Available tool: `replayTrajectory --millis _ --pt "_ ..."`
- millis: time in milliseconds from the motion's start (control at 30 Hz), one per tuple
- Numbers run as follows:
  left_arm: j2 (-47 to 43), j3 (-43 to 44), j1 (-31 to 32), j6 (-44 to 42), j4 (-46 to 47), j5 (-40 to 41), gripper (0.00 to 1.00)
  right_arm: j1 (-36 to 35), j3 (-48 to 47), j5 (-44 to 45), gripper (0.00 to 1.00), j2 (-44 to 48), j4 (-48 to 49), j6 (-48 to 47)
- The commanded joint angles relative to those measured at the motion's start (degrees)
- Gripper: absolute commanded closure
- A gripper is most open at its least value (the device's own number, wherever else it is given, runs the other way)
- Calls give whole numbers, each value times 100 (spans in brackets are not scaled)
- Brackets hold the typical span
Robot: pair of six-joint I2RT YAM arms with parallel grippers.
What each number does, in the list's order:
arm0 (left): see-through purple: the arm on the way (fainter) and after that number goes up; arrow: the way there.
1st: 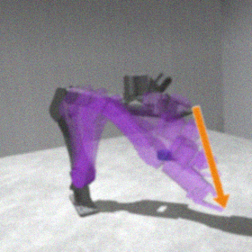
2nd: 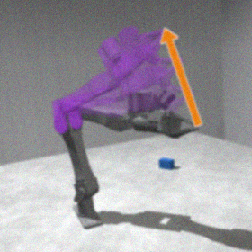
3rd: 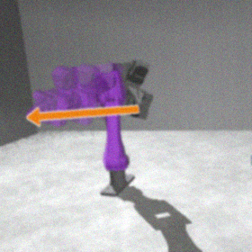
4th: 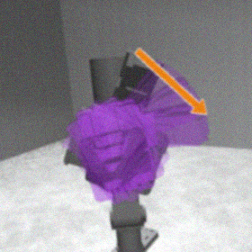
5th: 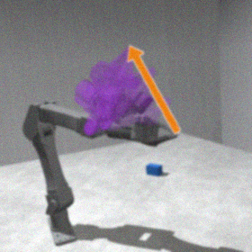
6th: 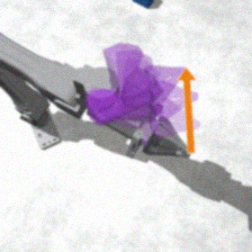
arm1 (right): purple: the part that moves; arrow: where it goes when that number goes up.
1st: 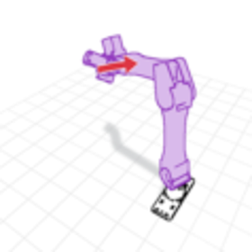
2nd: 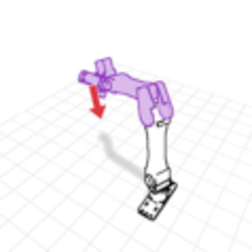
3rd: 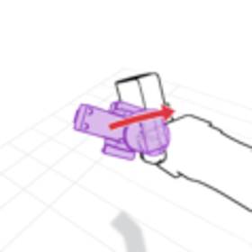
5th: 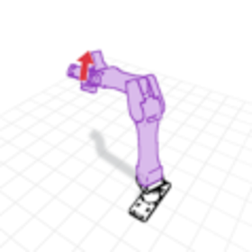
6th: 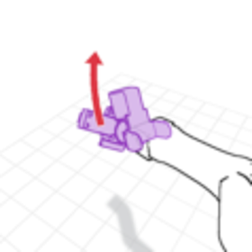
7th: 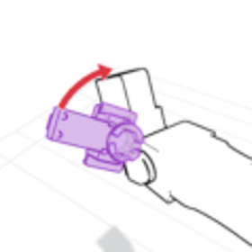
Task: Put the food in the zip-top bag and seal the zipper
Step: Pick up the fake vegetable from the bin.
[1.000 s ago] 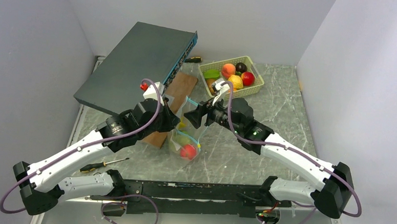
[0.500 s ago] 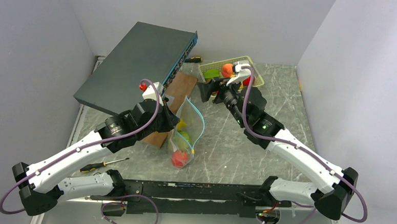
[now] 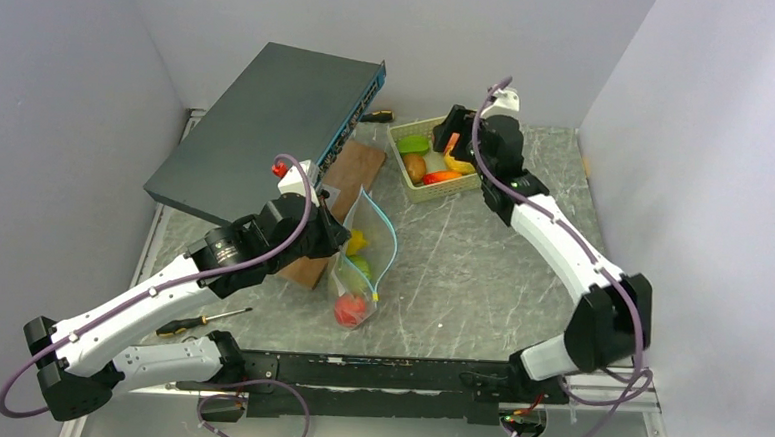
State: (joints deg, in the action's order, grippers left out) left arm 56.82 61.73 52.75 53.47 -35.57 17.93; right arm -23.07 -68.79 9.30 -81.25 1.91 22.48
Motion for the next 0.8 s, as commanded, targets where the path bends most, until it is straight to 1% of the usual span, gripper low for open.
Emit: replayTrajectory --millis 0,100,233,433,567,667,767 --pt "-73 150 -1 103 -219 167 100 166 -815 -834 19 -734 -323 12" --pt "-92 90 3 152 -195 221 100 261 -1617 -895 19 -1555 -949 -203" --pt "-43 70 -1 197 -172 235 100 395 -2721 -1254 20 -2576 -1577 -396" --pt "154 210 -2 190 -227 278 100 457 -4288 -1396 25 -3935 -2501 -621" --pt "244 339 -6 190 -346 276 100 478 -4754 -1631 32 -4483 -2704 -596" --pt "239 329 -3 198 -364 314 100 476 -4738 -1718 36 -4679 -2600 -519" --pt "229 261 -8 218 -312 303 100 490 -4639 -1785 37 -4808 -2461 -456"
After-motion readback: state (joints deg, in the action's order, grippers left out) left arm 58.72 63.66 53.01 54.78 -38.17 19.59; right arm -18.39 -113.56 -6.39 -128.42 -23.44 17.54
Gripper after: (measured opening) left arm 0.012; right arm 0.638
